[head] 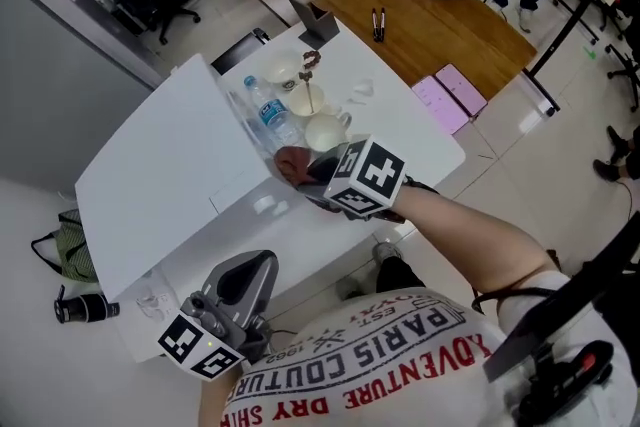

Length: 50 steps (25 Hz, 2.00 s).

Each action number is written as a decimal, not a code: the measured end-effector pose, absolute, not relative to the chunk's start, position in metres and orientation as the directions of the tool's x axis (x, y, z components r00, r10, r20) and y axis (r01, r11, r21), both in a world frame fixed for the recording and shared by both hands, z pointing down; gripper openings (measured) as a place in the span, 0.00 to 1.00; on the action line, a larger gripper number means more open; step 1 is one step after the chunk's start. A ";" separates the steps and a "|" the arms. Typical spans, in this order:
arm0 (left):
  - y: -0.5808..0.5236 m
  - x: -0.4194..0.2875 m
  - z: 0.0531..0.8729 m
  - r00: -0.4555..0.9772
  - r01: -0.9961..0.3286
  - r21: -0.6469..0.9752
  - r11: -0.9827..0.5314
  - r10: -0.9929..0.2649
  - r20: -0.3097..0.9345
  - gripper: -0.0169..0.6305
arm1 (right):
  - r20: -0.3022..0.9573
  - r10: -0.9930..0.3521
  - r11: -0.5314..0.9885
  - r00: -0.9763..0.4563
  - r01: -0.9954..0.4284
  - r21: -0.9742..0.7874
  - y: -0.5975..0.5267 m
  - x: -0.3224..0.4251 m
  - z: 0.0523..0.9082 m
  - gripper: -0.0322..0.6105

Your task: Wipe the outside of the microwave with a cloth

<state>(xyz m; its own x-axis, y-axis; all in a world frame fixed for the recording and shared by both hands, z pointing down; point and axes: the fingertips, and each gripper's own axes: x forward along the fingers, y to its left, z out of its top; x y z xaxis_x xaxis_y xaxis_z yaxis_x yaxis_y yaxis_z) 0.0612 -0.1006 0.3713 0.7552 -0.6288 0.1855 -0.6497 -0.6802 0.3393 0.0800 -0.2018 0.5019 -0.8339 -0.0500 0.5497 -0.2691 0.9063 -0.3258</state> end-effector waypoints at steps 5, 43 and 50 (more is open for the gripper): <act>-0.102 0.056 0.371 0.772 -0.631 0.337 -0.699 -0.611 0.178 0.03 | 0.438 -0.092 0.878 -0.894 -0.280 -0.389 -0.197 0.099 0.483 0.11; 0.008 -0.037 0.345 0.698 -0.702 0.310 -0.642 -0.705 0.120 0.03 | 0.097 0.046 0.928 -0.994 0.007 -0.373 0.012 0.029 0.357 0.11; 0.013 -0.049 0.336 0.705 -0.694 0.310 -0.650 -0.702 0.105 0.03 | 0.095 0.043 0.929 -0.995 0.005 -0.370 0.015 0.013 0.351 0.11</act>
<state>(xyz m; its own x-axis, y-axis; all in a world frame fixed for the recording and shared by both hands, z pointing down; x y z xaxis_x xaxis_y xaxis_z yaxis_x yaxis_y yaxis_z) -0.0488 0.0130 0.3361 0.7046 -0.7018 0.1054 -0.6938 -0.6501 0.3098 0.0126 0.0146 0.3511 -0.9945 0.0430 0.0950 0.0049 0.9291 -0.3699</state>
